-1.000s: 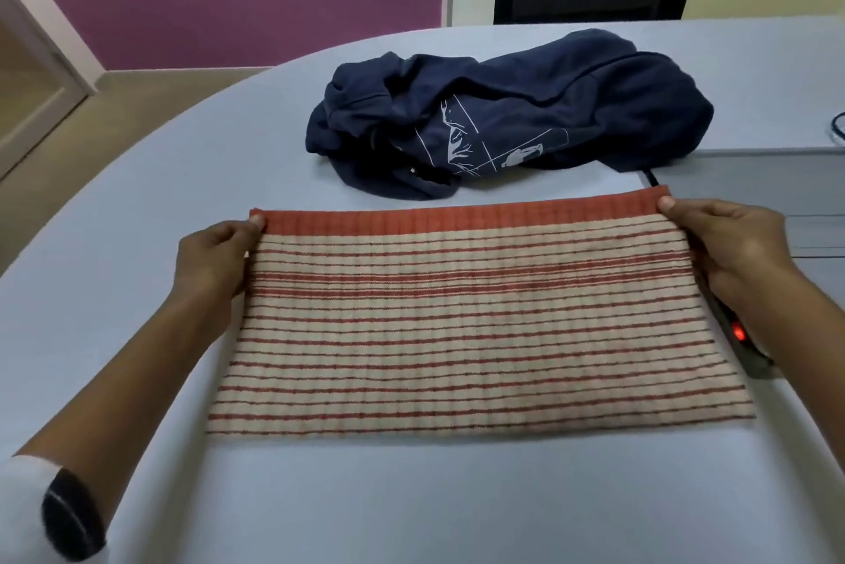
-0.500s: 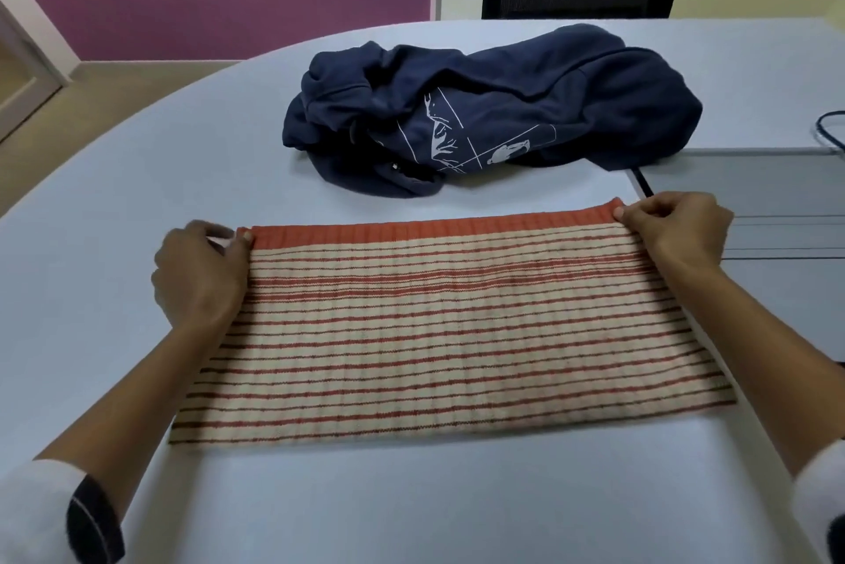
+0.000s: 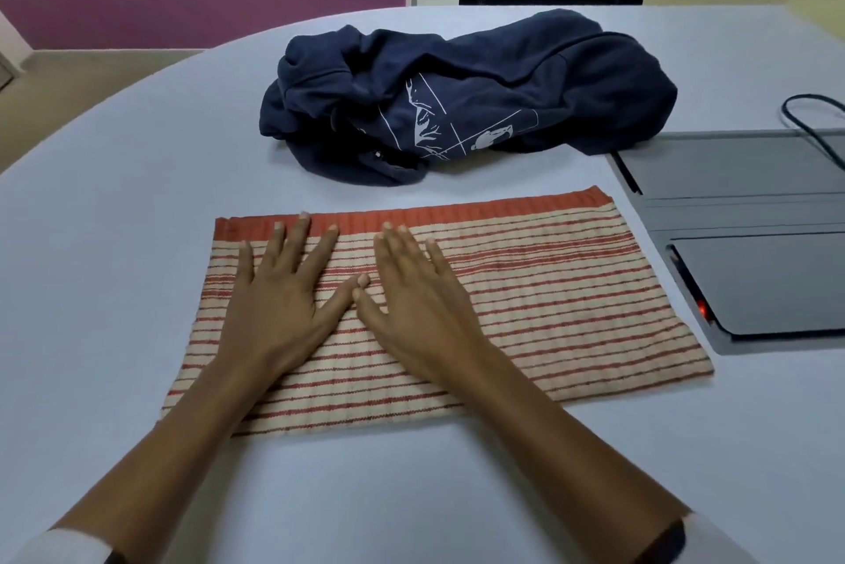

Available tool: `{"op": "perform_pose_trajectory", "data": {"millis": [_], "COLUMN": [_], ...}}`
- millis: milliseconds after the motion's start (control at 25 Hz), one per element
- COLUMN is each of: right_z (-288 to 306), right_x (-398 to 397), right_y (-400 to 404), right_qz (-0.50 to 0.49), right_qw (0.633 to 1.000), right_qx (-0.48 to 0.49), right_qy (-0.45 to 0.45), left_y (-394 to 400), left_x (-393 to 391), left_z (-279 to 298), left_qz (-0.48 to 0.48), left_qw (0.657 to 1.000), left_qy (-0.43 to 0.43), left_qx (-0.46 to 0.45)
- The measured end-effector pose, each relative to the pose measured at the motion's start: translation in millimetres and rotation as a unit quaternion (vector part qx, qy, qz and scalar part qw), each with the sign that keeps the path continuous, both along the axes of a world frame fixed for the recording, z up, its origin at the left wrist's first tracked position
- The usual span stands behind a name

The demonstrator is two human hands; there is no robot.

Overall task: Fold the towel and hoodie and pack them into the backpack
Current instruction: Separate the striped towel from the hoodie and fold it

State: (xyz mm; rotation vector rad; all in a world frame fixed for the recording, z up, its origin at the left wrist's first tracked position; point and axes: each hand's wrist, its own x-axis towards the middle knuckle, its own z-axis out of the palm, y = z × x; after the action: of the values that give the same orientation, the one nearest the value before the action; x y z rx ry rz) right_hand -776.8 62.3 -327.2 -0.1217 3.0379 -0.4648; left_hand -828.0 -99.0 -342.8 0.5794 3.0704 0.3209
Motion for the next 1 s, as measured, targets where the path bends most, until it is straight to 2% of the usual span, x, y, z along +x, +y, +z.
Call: {"op": "perform_pose_trajectory", "data": {"millis": [160, 480, 600, 760, 880, 1000], "right_z": [-7, -7, -8, -3, 8, 20], "right_x": [1, 14, 14, 16, 42, 70], "right_y": [51, 168, 175, 170, 160, 147], "right_qz": [-0.059, -0.232, -0.227, -0.215, -0.276, -0.364], "right_qw": [0.996, 0.966, 0.967, 0.974, 0.958, 0.926], "right_qx": [0.071, 0.113, 0.117, 0.076, 0.047, 0.056], "right_qy": [-0.017, -0.024, -0.015, 0.000, 0.066, 0.085], "left_y": [5, 5, 4, 3, -15, -52], "left_x": [1, 1, 2, 0, 13, 47], "left_z": [1, 0, 0, 5, 14, 14], "left_qz": [0.039, 0.052, 0.052, 0.036, 0.028, 0.020], "left_qw": [0.999, 0.999, 0.999, 0.999, 0.997, 0.998], "left_qy": [-0.001, 0.001, 0.005, -0.024, -0.050, 0.004], "left_qx": [-0.005, -0.012, -0.013, -0.011, 0.043, 0.058]}}
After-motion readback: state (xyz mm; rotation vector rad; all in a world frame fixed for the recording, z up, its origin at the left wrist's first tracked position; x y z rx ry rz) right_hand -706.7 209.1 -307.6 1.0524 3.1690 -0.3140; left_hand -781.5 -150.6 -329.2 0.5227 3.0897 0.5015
